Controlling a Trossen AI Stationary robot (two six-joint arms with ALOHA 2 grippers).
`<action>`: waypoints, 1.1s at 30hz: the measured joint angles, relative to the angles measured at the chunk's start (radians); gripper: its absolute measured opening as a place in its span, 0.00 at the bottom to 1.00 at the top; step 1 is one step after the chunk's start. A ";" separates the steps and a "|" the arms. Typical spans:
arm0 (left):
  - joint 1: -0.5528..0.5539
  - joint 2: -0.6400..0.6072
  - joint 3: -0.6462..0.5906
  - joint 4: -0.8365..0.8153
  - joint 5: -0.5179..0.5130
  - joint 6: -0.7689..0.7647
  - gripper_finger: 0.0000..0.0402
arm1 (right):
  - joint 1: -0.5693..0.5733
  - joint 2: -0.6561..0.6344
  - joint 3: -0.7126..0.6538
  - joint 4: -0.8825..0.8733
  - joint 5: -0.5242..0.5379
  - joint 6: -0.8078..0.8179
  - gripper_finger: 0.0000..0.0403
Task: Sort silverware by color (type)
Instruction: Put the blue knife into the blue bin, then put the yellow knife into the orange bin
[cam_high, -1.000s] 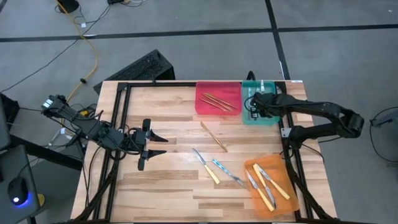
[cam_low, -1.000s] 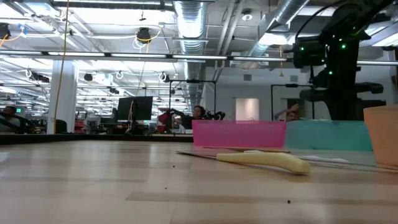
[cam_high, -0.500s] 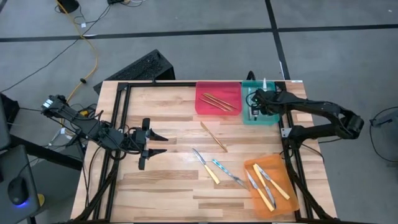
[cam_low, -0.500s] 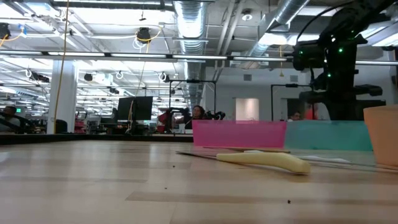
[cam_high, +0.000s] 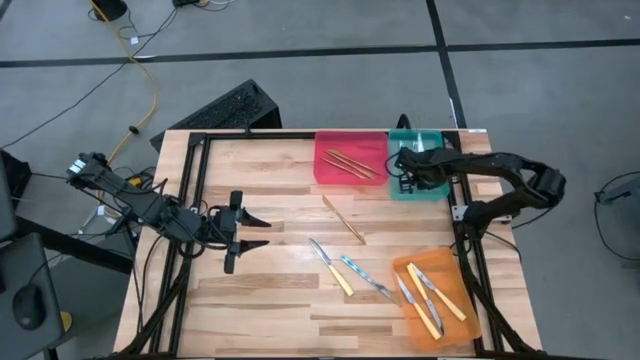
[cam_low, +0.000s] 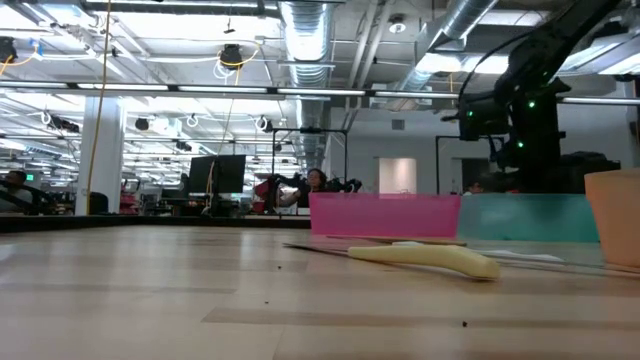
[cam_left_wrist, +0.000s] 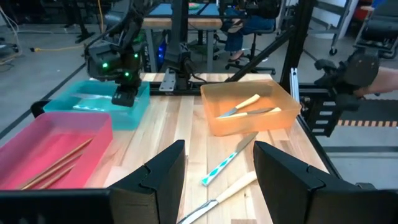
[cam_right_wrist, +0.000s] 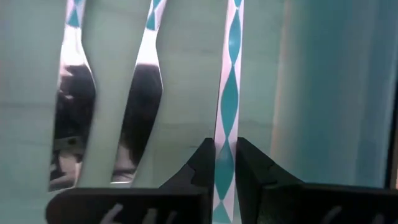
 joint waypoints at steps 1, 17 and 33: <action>0.000 0.002 0.000 -0.003 0.000 0.000 0.43 | 0.000 0.015 0.000 0.001 -0.002 0.000 0.13; 0.000 0.014 0.000 -0.001 -0.025 -0.008 0.43 | 0.000 0.082 0.000 0.034 -0.005 -0.075 0.30; 0.000 0.014 0.000 -0.002 -0.022 -0.026 0.43 | 0.000 -0.192 0.000 0.042 -0.010 -0.121 0.42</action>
